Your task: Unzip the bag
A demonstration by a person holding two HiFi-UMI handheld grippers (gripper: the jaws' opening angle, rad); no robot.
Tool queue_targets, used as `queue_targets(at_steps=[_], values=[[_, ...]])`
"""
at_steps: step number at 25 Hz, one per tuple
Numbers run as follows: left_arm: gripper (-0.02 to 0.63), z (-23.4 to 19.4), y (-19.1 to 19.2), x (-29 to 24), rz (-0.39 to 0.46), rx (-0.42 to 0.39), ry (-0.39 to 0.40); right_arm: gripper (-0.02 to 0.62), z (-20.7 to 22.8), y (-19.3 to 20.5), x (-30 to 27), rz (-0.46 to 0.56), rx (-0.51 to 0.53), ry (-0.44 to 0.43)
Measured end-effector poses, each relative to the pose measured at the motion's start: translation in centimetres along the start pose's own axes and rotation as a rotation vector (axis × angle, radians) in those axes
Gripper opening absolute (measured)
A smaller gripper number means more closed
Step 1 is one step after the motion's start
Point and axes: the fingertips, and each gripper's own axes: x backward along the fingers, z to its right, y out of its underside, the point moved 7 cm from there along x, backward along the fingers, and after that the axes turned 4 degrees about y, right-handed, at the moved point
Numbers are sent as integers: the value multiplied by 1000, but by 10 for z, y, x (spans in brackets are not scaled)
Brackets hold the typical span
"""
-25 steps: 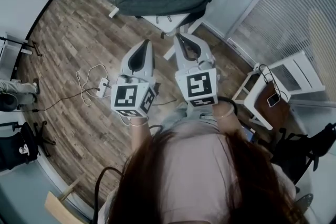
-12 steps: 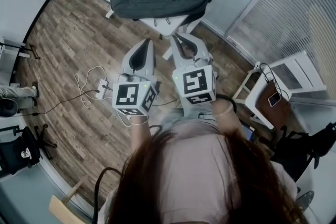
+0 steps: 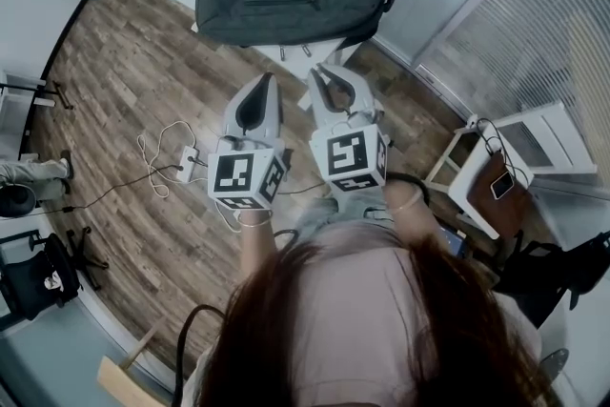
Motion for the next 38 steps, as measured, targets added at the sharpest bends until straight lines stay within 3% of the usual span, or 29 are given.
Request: queue_targets(at_steps=[21, 38], values=[[3, -46, 42, -66, -80, 46, 8, 75, -5, 54, -86, -164, 11, -57], [3, -69, 80, -107, -162, 58, 45, 84, -13, 86, -122, -226, 9, -21]])
